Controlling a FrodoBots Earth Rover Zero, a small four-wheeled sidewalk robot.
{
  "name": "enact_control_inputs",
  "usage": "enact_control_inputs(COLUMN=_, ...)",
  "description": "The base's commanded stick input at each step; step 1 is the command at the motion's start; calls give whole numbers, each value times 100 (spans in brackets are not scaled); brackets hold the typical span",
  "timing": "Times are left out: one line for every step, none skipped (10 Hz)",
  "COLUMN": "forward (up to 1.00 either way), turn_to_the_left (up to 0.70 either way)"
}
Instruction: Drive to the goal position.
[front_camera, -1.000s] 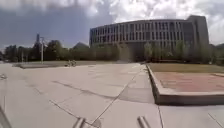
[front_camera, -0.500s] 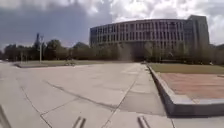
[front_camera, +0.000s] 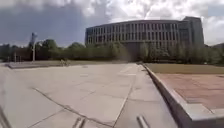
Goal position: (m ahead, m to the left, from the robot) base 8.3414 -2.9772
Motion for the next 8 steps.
enact_control_inputs(forward=70, turn_to_the_left=0)
enact_control_inputs(forward=70, turn_to_the_left=0)
enact_control_inputs(forward=70, turn_to_the_left=0)
enact_control_inputs(forward=70, turn_to_the_left=0)
enact_control_inputs(forward=70, turn_to_the_left=0)
enact_control_inputs(forward=70, turn_to_the_left=0)
enact_control_inputs(forward=70, turn_to_the_left=0)
enact_control_inputs(forward=70, turn_to_the_left=0)
